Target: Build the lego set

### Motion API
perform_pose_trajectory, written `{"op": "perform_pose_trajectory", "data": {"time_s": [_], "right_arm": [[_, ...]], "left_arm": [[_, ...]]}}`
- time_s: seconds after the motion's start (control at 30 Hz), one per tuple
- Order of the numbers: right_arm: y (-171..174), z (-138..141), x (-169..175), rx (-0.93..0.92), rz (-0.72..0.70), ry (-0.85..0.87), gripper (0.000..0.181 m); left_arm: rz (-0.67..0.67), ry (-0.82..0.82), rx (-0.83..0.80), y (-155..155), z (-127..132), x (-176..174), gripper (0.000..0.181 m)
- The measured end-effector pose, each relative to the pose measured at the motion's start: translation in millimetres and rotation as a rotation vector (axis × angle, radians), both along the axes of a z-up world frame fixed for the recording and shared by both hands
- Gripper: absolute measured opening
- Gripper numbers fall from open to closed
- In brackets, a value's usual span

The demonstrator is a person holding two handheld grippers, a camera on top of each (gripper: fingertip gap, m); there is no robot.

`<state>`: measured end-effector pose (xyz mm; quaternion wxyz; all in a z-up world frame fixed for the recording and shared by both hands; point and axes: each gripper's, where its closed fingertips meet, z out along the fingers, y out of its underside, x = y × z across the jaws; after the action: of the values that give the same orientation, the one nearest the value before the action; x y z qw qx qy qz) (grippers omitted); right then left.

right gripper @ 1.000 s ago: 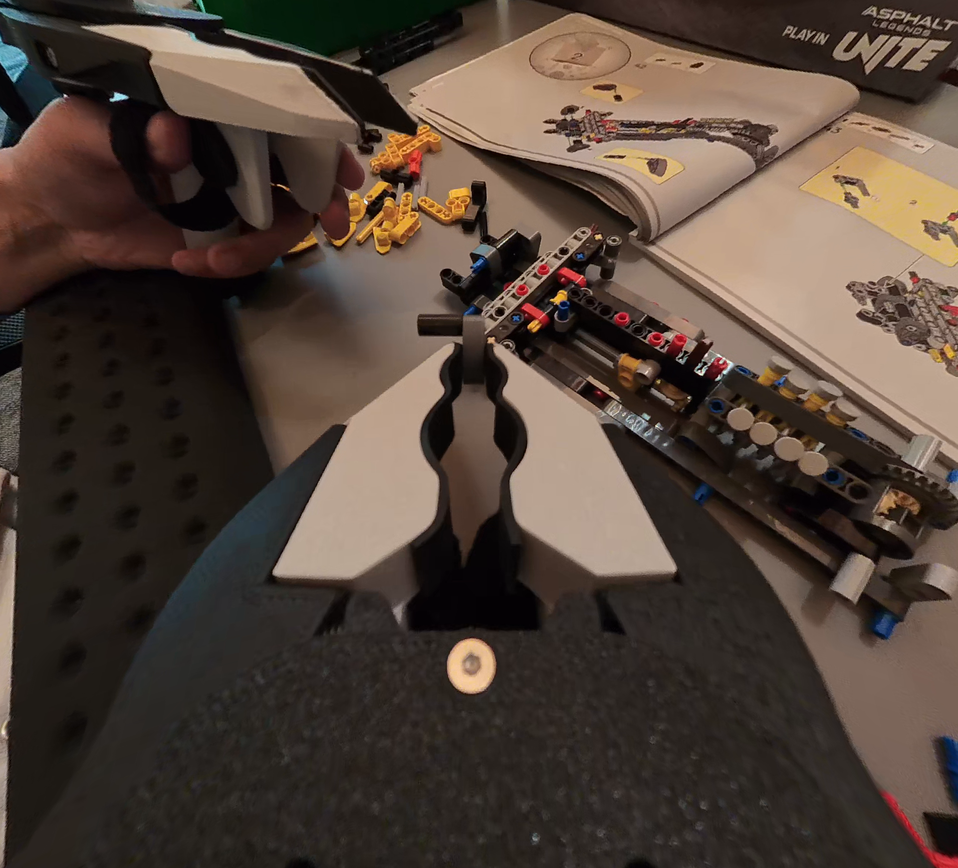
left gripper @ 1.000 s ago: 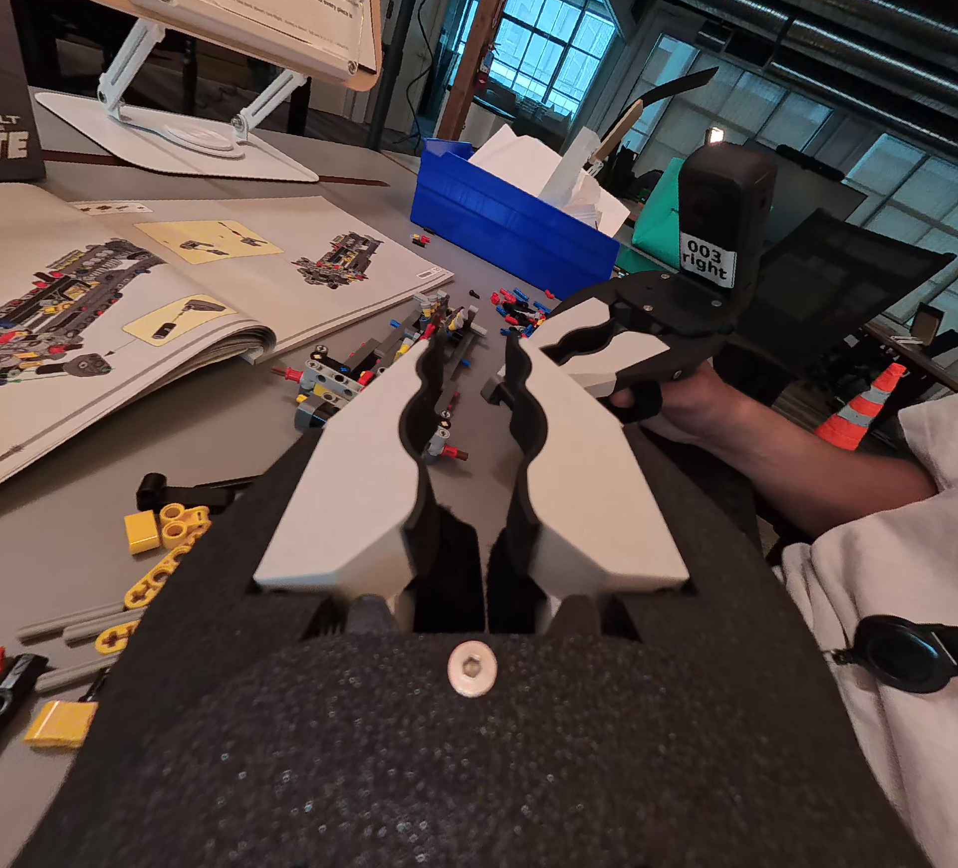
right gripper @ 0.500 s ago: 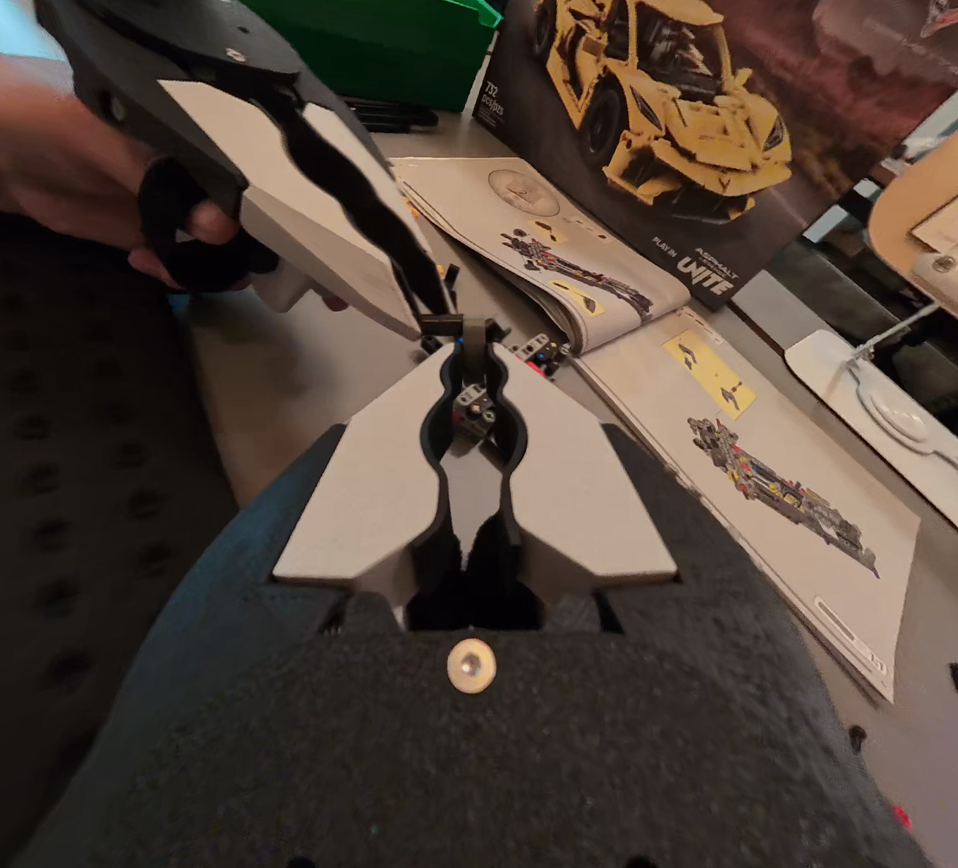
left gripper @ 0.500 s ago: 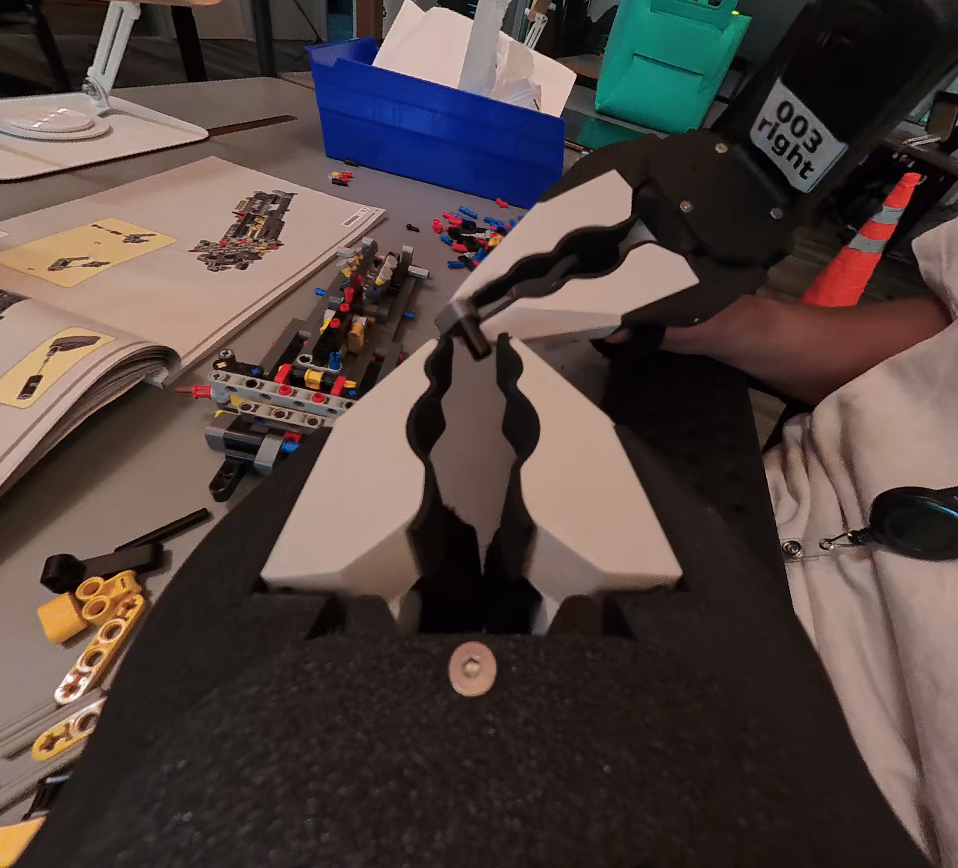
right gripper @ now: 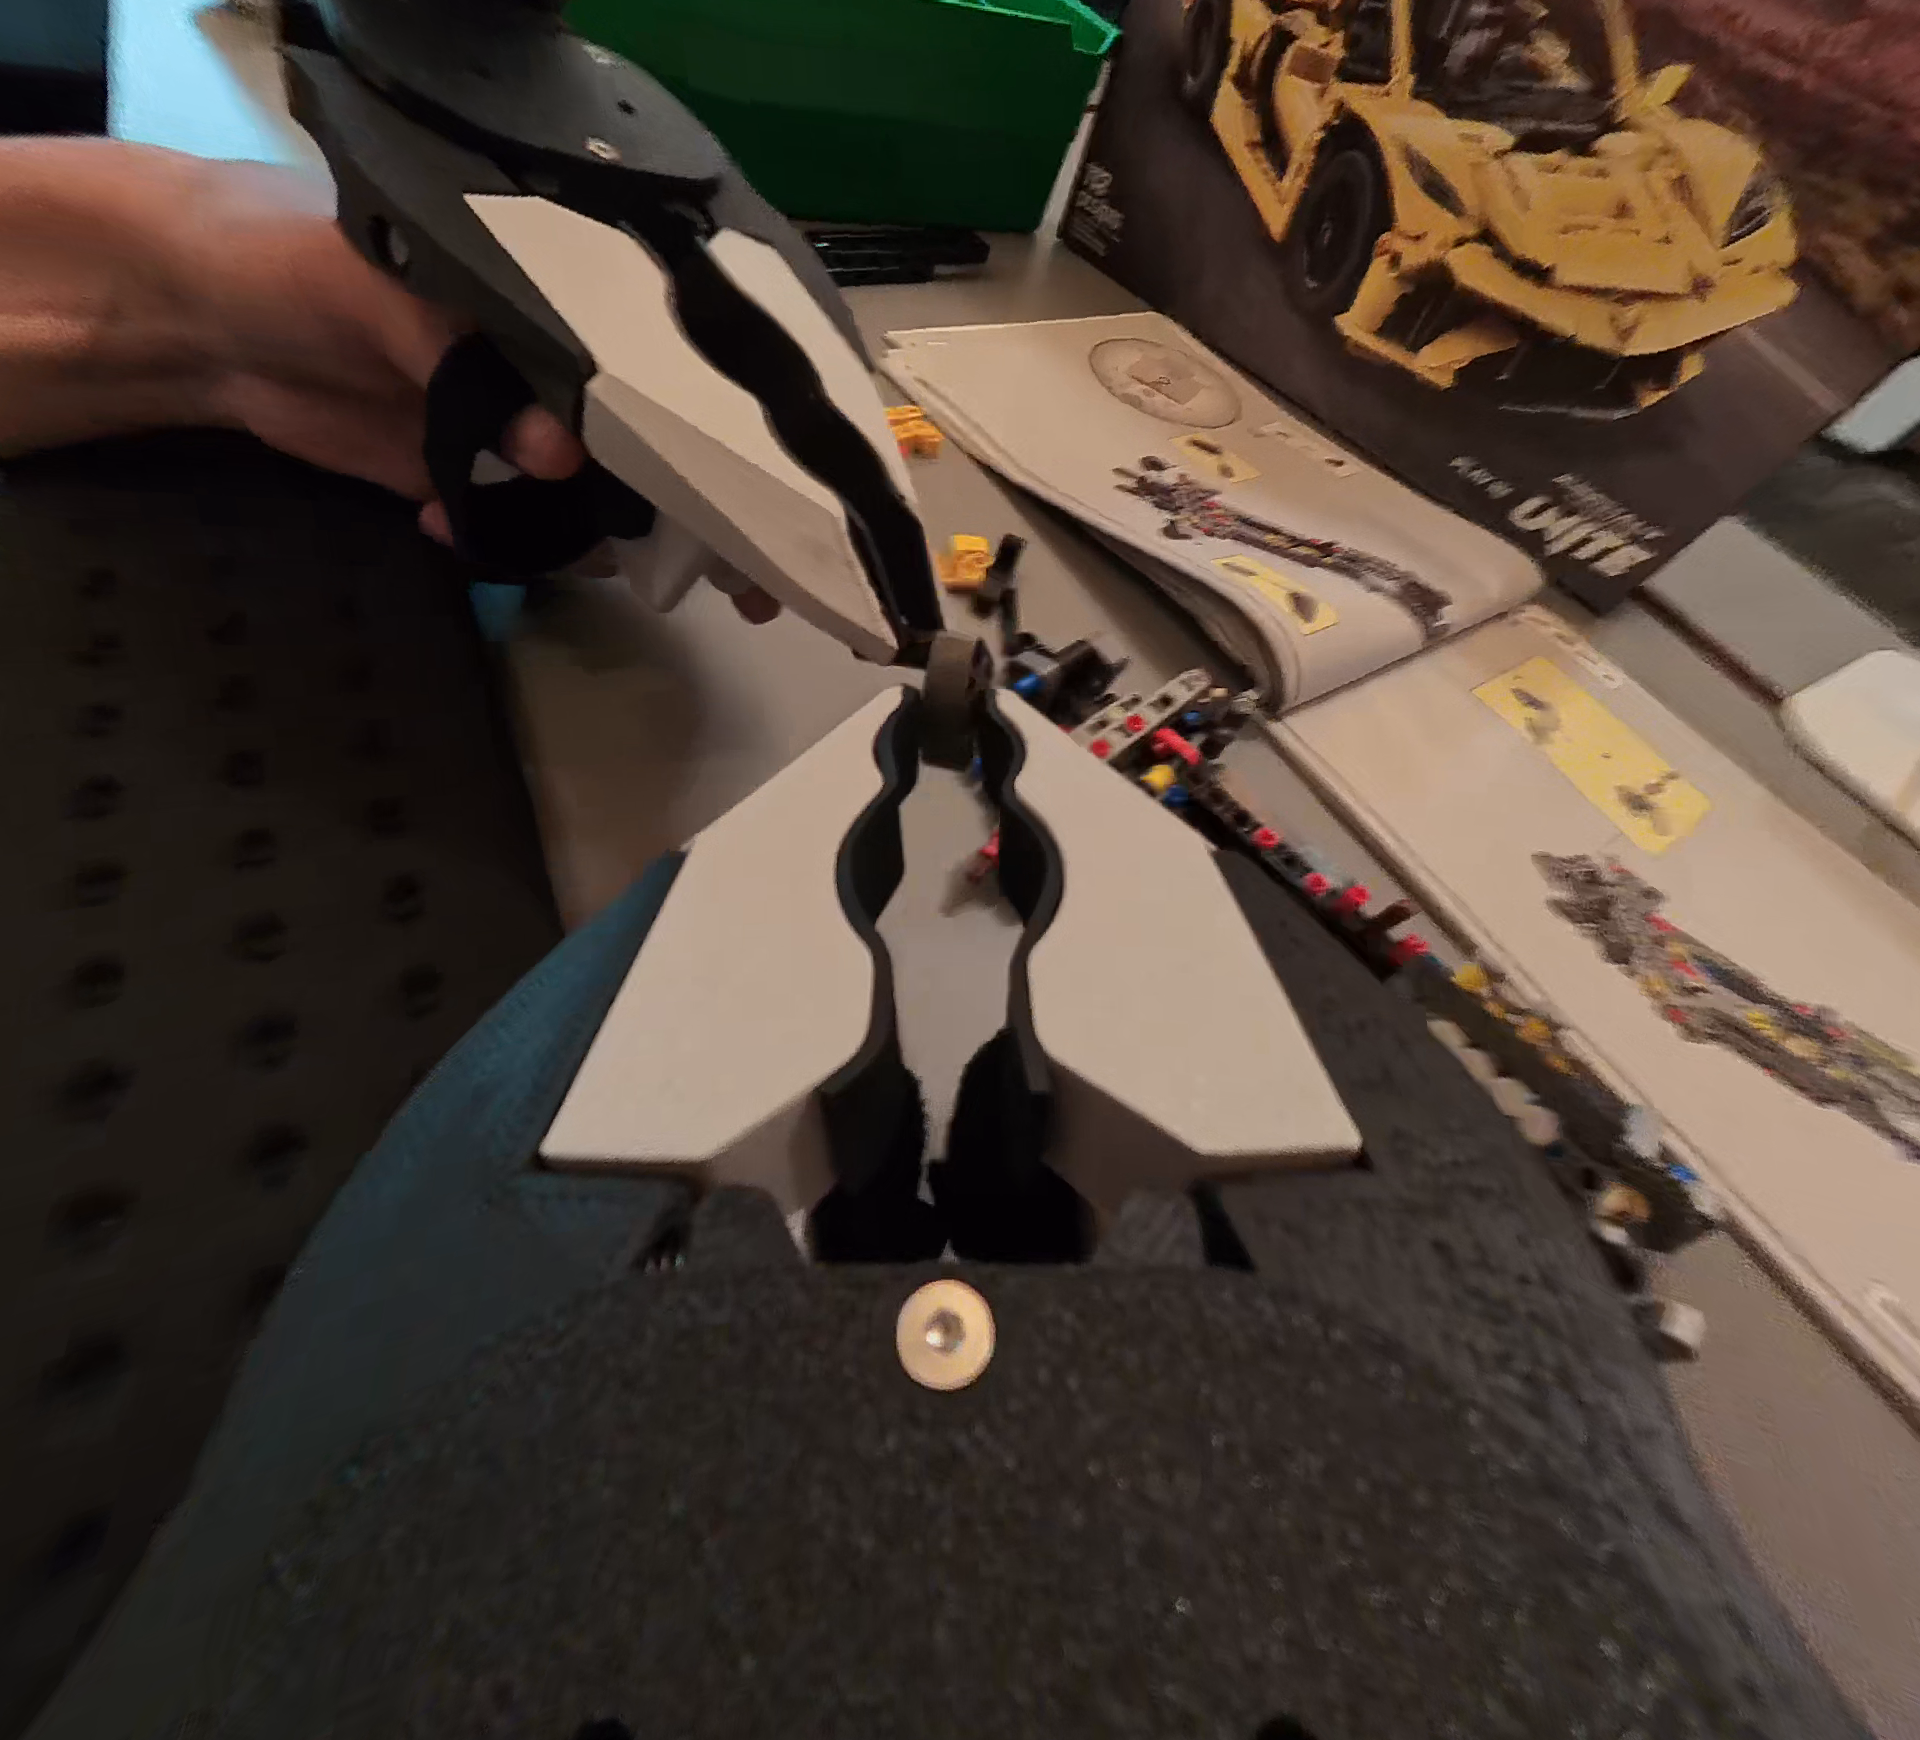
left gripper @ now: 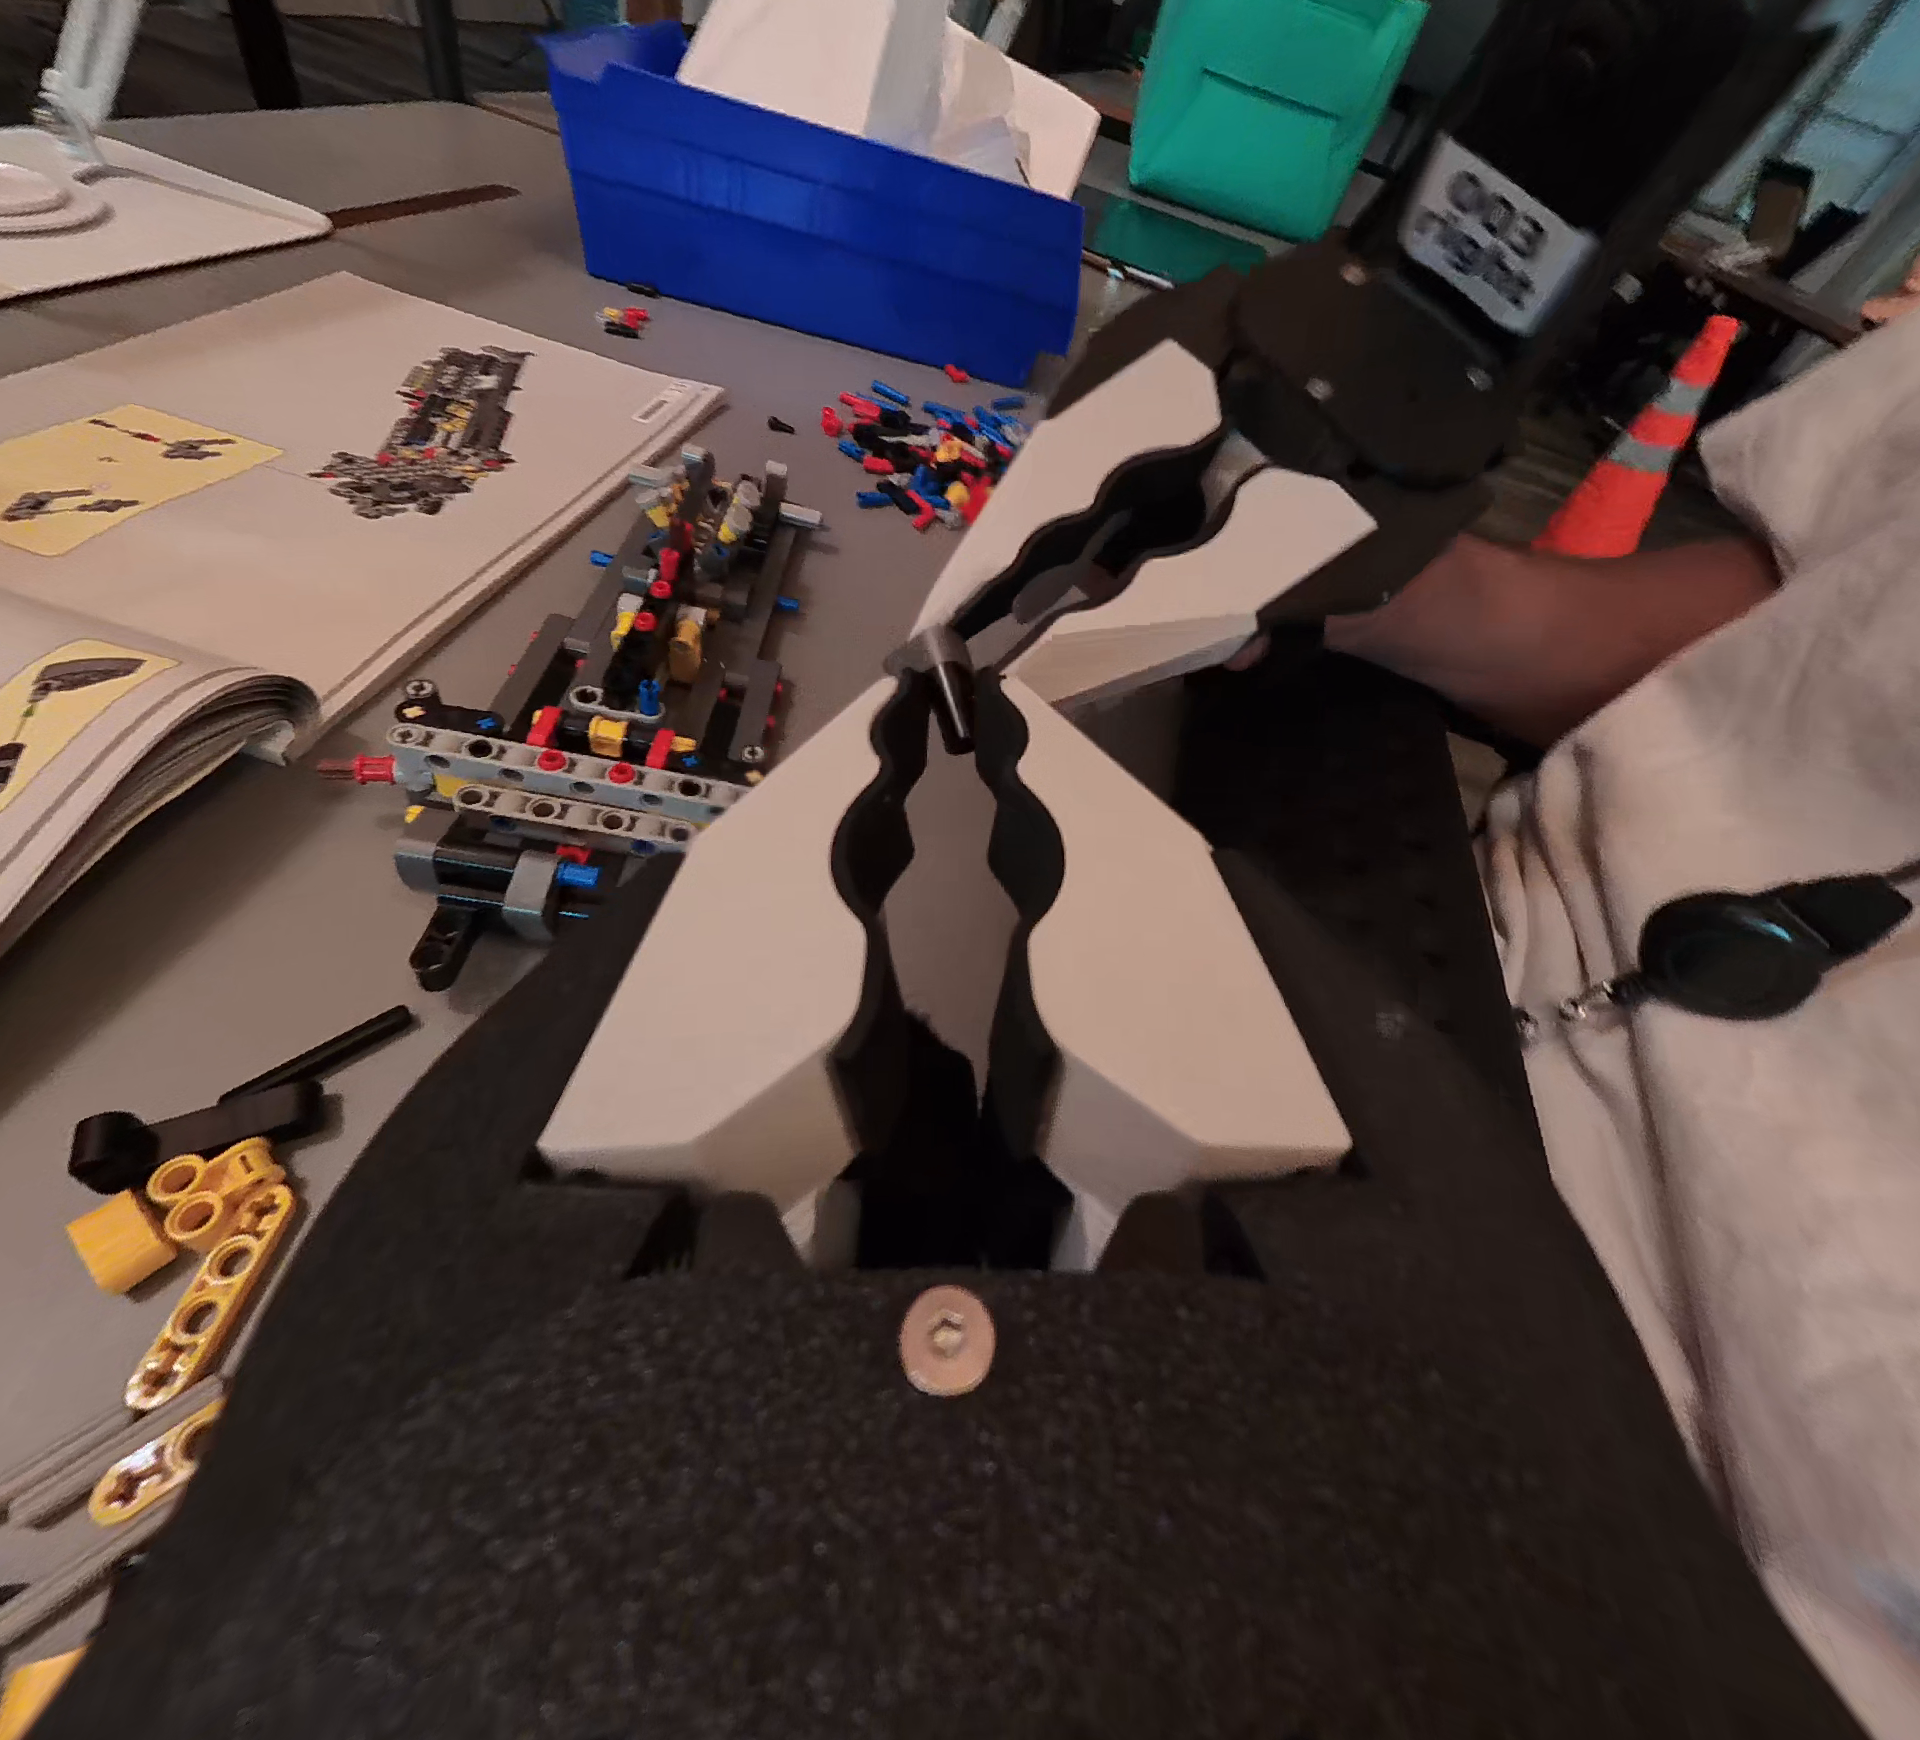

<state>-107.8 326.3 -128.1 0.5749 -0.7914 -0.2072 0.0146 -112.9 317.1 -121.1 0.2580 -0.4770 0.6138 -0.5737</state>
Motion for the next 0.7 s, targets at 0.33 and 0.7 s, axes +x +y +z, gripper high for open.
{"op": "perform_pose_trajectory", "data": {"time_s": [0.33,0.7], "right_arm": [[-20,-13,1,-0.438,0.441,0.244,0.028],[-42,-61,-36,-0.54,0.662,-0.027,0.033]], "left_arm": [[-0.213,0.111,0.189,1,-15,-21,0.0],[-0.048,0.295,0.327,12,-38,-67,0.005]]}}
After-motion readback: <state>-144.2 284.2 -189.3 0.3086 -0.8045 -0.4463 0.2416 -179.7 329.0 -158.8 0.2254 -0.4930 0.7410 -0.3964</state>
